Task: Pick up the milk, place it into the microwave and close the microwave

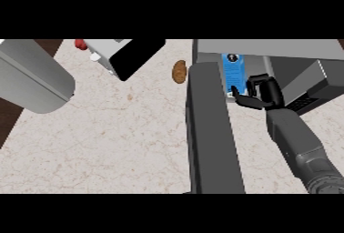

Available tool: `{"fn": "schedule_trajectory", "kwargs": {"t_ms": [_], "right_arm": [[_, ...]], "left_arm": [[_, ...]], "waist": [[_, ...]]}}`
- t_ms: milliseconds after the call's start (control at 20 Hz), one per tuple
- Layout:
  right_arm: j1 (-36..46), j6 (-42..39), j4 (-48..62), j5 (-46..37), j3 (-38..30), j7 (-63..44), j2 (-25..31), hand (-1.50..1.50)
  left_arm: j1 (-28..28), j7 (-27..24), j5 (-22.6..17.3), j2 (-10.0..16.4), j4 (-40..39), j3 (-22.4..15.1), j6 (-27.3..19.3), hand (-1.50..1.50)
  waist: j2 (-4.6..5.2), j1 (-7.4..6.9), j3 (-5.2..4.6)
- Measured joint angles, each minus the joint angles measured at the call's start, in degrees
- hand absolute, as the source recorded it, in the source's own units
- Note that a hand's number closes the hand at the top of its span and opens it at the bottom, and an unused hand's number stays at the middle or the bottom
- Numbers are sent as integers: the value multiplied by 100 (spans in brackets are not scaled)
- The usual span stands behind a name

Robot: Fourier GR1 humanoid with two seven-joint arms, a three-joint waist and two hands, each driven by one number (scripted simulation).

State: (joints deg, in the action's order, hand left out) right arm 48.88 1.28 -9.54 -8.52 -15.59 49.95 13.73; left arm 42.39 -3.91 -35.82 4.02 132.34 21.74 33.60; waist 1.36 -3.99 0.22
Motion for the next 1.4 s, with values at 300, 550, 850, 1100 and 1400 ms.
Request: {"fn": "schedule_trajectory", "kwargs": {"t_ms": [300,550,850,1100,1400], "right_arm": [[464,319,150,-162,73,-346,179,150],[648,963,229,-325,144,-511,349,150],[838,1365,318,-352,99,-727,552,150],[948,1574,371,-378,81,-853,708,150],[1034,1747,401,-349,12,-936,861,150]], "left_arm": [[-403,92,-142,195,-27,29,-154,-150],[-561,122,-196,262,-27,8,-182,-150],[-764,182,-277,389,-61,15,-222,-150],[-930,197,-299,457,-86,-1,-229,-150],[-1074,230,-329,548,-153,3,-224,-150]], "waist": [[78,-111,5],[146,-244,10],[240,-379,20],[314,-479,26],[377,-578,34]]}}
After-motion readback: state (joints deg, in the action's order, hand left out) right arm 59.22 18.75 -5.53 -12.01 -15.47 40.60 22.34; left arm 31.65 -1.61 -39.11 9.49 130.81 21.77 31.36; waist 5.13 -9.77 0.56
